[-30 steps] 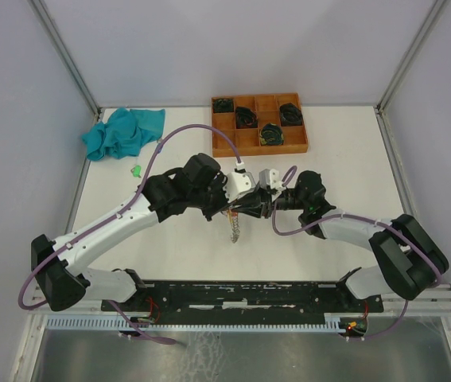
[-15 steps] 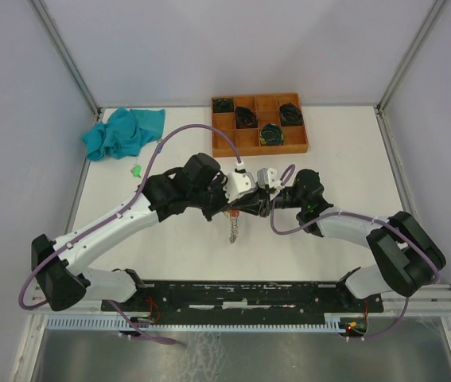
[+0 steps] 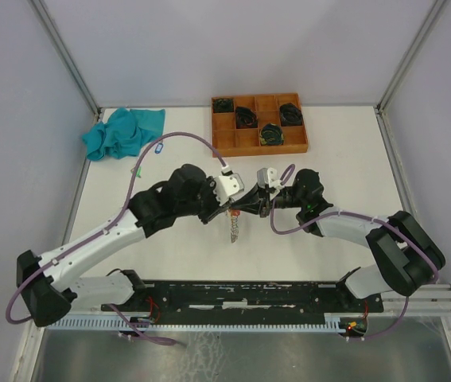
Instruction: Put the keys on the keyring
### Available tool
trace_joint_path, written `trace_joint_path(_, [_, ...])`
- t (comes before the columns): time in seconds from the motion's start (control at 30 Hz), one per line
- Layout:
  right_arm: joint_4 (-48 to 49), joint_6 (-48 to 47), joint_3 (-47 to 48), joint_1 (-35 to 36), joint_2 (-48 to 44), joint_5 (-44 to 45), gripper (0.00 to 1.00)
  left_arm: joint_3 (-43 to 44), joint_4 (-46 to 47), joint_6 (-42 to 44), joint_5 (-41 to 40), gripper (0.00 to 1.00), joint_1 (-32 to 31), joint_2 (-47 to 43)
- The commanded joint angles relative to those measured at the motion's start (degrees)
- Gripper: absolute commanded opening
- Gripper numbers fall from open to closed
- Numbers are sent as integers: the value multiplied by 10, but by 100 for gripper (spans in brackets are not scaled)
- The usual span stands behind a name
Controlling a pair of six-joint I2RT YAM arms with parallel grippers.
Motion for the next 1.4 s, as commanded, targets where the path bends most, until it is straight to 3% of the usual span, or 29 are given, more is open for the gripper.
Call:
trace_joint_path(0.0, [38, 7, 11, -3, -22, -2, 1, -80, 170, -70, -61, 38, 1, -96])
trace_joint_path(0.17, [44, 11, 8, -4, -27, 7, 1, -186, 308, -122, -93, 45, 1, -180])
trace_joint_path(0.43, [48, 13, -5, -5, -43, 40, 1, -319, 473, -241, -106, 57, 1, -238])
trace_joint_path(0.63, [51, 11, -12, -5, -48, 39, 1, -404, 595, -227, -112, 56, 1, -271])
trace_joint_path(0.9, [29, -1, -10, -5, -57, 11, 1, -398, 579, -140, -59, 48, 1, -253])
trace_joint_path(1.37, [-3, -18, -7, -5, -70, -24, 1, -361, 536, -96, 4, 40, 1, -218])
